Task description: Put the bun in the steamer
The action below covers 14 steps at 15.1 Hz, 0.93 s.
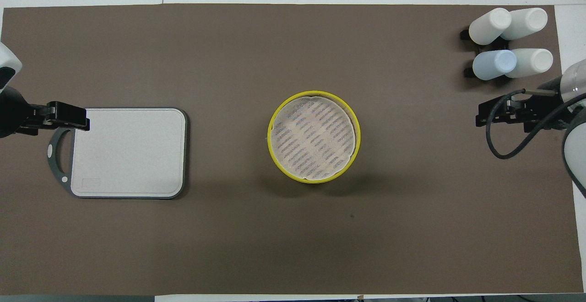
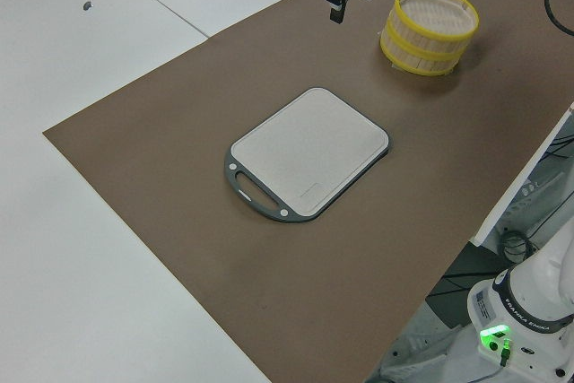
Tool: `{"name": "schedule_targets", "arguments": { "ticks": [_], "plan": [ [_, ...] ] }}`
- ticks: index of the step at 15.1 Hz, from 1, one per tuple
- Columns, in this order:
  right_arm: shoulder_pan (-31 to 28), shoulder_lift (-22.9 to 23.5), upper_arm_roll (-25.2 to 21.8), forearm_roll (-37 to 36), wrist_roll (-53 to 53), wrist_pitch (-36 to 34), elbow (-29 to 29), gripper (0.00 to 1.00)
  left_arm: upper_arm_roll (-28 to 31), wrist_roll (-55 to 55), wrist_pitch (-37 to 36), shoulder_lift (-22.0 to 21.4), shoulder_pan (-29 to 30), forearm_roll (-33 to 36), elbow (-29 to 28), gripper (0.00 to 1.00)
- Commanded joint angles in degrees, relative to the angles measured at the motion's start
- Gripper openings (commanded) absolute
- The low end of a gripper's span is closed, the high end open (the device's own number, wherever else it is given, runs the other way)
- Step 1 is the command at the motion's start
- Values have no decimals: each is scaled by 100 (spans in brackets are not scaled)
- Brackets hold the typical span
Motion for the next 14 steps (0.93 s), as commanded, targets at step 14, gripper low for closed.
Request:
{"name": "schedule_targets", "arguments": {
  "ticks": [14],
  "plan": [
    [-141,138,84,-367,-92,136,298,100,43,74,97,-88,-55,86,-80,100]
  ]
}}
